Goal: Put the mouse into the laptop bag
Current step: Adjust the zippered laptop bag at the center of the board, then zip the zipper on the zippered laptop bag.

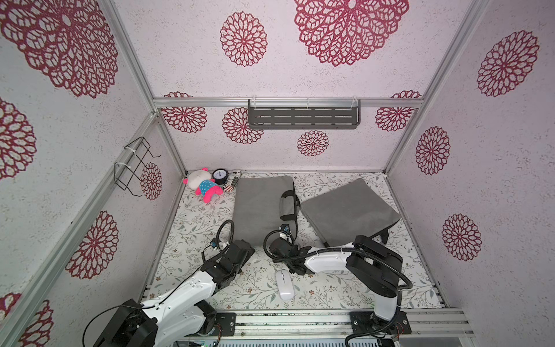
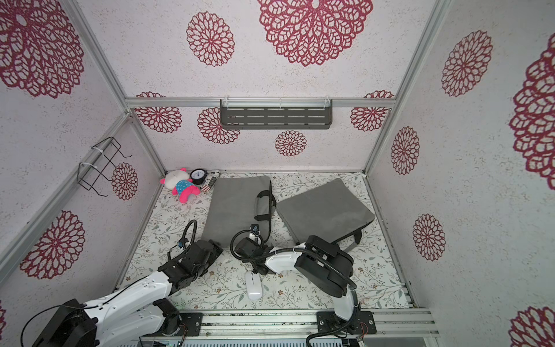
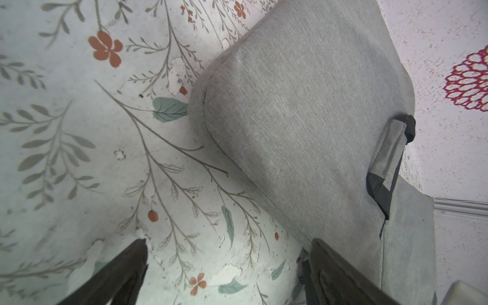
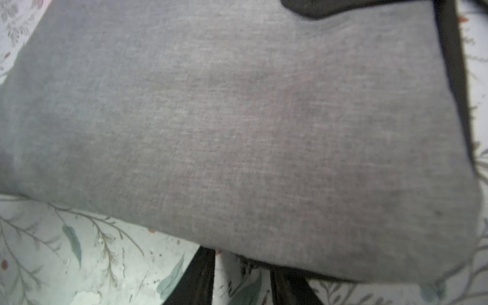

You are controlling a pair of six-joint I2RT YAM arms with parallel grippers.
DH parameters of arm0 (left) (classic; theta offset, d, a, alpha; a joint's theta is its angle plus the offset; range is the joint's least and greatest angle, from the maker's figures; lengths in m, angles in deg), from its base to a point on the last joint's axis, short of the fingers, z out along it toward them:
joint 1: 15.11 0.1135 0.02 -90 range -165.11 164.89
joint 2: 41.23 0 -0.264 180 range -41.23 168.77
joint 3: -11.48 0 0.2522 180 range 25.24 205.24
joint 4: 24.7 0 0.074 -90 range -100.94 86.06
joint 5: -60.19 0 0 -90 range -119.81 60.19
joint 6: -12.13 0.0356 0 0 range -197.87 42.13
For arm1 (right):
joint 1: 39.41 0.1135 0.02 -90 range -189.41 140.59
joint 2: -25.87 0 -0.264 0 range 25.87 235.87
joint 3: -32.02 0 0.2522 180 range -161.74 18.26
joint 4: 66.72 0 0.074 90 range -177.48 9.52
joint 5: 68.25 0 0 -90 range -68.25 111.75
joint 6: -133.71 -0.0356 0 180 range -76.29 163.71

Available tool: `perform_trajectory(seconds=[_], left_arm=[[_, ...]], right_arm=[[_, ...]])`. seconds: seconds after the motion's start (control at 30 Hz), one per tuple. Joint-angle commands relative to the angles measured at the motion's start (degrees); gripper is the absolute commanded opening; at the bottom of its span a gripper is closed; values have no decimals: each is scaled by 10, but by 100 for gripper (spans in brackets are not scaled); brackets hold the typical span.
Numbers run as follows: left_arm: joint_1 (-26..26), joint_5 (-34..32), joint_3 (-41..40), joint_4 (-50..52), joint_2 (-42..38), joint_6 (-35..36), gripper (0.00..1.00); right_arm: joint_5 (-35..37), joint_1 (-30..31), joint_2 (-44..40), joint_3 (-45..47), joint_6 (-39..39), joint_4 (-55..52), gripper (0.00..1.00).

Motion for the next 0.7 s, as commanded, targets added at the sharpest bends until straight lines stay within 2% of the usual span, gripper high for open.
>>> perform_trajectory(seconds=[0.0, 0.1, 0.13, 0.27, 0.4, 0.67], left_arm=[[5, -1, 5, -23, 13, -10, 98], [5, 13, 13, -45, 32, -6, 98], [5, 23, 19, -51, 40, -3, 98], [5, 55, 45, -79, 87, 7, 98], [5, 82, 58, -136, 147, 5, 98], [11, 96, 88, -172, 240, -3, 99]], right_arm=[[6, -4, 10, -9, -8, -12, 18], [4, -3, 5, -3, -5, -5, 2], [-1, -3, 2, 2, 0, 3, 0], [-19, 5, -18, 26, 18, 45, 0], [-2, 27, -38, 41, 47, 68, 0], [-14, 59, -49, 76, 89, 156, 0]])
